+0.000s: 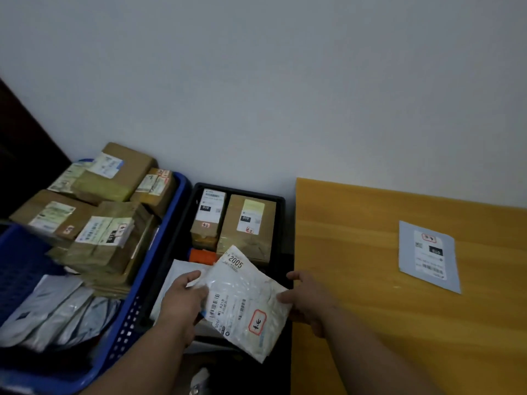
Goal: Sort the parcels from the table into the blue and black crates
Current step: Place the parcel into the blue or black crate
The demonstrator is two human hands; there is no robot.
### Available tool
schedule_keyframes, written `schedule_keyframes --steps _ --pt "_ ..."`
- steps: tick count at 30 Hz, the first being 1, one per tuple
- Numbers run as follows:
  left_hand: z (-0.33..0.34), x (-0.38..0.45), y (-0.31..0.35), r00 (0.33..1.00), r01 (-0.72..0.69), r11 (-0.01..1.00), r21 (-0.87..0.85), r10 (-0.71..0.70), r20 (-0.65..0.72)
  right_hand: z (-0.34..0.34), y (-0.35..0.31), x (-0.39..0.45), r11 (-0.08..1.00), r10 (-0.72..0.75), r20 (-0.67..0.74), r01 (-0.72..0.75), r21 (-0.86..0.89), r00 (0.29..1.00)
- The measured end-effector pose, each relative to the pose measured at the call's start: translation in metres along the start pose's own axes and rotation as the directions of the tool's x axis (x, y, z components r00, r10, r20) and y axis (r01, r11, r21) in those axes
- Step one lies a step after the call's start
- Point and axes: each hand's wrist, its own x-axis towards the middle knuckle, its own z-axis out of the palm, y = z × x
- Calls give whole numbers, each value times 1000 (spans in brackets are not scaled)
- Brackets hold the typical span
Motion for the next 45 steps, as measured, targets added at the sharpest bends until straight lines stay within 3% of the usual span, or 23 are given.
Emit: schedule_keyframes --steps 5,10,14,17,19,21,24,28,33,40,45 --pt "-41 55 -3 997 24 996 85 -18 -74 63 -19 41 994 -60 -83 52 -96 995" --pt "-64 105 -13 998 45 933 358 -24 -62 118 -20 81 912 -195 -88 148 -382 977" --pt "-70 125 -30 998 -9 688 726 -44 54 145 -5 101 624 -134 92 156 -766 987" --pt "-72 129 -42 986 -146 393 908 -17 166 151 14 108 462 -66 86 107 -880 994" --pt "-71 128 -43 978 -202 288 936 7 209 153 22 109 428 -53 55 72 -901 997" --pt "-68 128 -42 975 -215 222 951 0 221 151 24 110 432 -25 49 55 -900 998" --pt "-62 127 -34 984 -179 236 955 35 176 147 21 111 497 -34 48 58 -866 998" --pt "-43 118 -19 960 -267 227 937 153 236 135 6 106 566 -164 37 125 -815 986" --pt "11 92 3 913 -389 165 906 198 356 101 -16 90 603 -317 19 217 -768 948" --pt "112 34 12 846 -479 136 867 338 414 -14 -17 63 617 -536 -134 278 -736 834" --pt "206 -15 7 831 -541 171 824 263 491 -134 11 46 665 -484 -311 112 -739 818"
